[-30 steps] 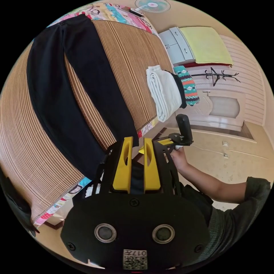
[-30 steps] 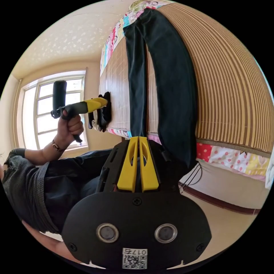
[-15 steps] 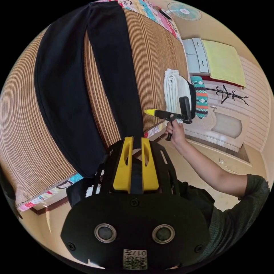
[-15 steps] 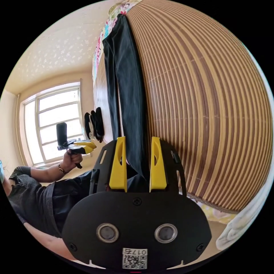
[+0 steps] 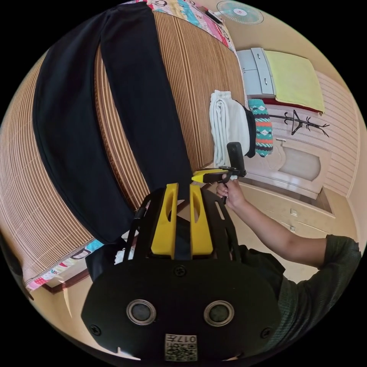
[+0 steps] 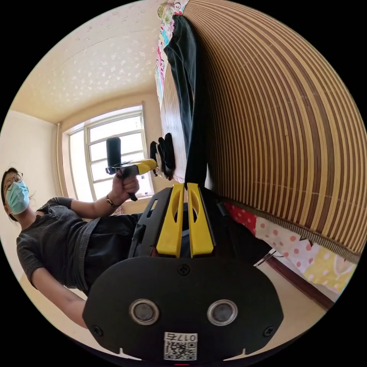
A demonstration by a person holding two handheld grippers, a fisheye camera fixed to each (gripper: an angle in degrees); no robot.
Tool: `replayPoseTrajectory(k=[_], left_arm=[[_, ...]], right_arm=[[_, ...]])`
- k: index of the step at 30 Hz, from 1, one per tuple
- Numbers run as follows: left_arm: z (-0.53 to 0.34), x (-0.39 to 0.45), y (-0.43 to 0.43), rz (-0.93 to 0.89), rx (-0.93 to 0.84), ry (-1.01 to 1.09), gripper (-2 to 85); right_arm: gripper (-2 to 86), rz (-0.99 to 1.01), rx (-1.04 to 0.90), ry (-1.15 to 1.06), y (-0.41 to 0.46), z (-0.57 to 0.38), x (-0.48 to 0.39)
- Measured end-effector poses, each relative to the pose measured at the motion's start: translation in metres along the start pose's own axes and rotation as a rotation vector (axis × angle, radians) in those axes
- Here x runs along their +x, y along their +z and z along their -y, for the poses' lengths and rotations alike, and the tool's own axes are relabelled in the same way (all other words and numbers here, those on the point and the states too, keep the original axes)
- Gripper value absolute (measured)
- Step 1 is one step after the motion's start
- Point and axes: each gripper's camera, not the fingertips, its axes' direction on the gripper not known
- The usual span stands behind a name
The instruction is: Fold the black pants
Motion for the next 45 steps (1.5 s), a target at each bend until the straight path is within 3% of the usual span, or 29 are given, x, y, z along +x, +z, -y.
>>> replayPoseTrajectory(k=[9, 11, 13, 15, 18, 20, 24, 26, 31, 36, 38, 41, 43, 45], left_arm=[[0.041, 0.02, 0.009, 0.133, -0.077, -0.001, 15.3], [0.045, 0.017, 0.008, 0.187, -0.1, -0.044, 12.3], [0.045, 0.015, 0.002, 0.277, -0.091, -0.072, 1.3], [0.04, 0.015, -0.006, 0.245, -0.063, -0.024, 0.4], [0.029, 0.007, -0.017, 0.183, -0.011, -0.051, 0.0], [0.026, 0.001, -0.022, 0.168, 0.009, -0.078, -0.2], [0.013, -0.015, -0.029, 0.078, 0.095, -0.182, -0.3], [0.009, -0.021, -0.03, 0.032, 0.127, -0.224, -0.3], [0.006, -0.029, -0.034, -0.008, 0.174, -0.271, -0.3], [-0.003, -0.044, -0.048, -0.072, 0.227, -0.277, -0.3], [-0.009, -0.052, -0.053, -0.112, 0.245, -0.265, -0.4], [-0.027, -0.068, -0.065, -0.186, 0.292, -0.266, -0.5], [-0.042, -0.078, -0.073, -0.201, 0.318, -0.287, -0.6], [-0.061, -0.084, -0.088, -0.122, 0.347, -0.294, -0.6]], right_arm=[[1.5, 0.045, -0.089, -0.15, 0.064, 0.023, -0.04], [1.3, 0.03, -0.162, -0.167, 0.088, 0.038, -0.041], [1.2, 0.028, -0.268, -0.195, 0.1, 0.049, -0.034], [1.0, 0.045, -0.394, -0.207, 0.101, 0.065, -0.02], [0.7, -0.146, -0.481, -0.169, 0.073, 0.103, 0.006], [0.9, -0.339, -0.413, -0.101, 0.032, 0.158, 0.022], [1.8, -0.539, -0.163, -0.094, -0.021, 0.265, 0.021], [3.6, -0.506, -0.036, -0.117, -0.035, 0.34, 0.02], [13.0, -0.473, 0.068, -0.057, -0.016, 0.47, 0.049], [9.7, -0.468, 0.174, 0.02, 0.012, 0.529, 0.076], [4.3, -0.651, 0.222, -0.08, 0.038, 0.532, 0.038], [2.6, -0.948, 0.168, -0.32, 0.114, 0.526, -0.031], [2.2, -1.025, 0.146, -0.433, 0.162, 0.52, -0.059], [2.0, -0.973, 0.101, -0.494, 0.202, 0.523, -0.075]])
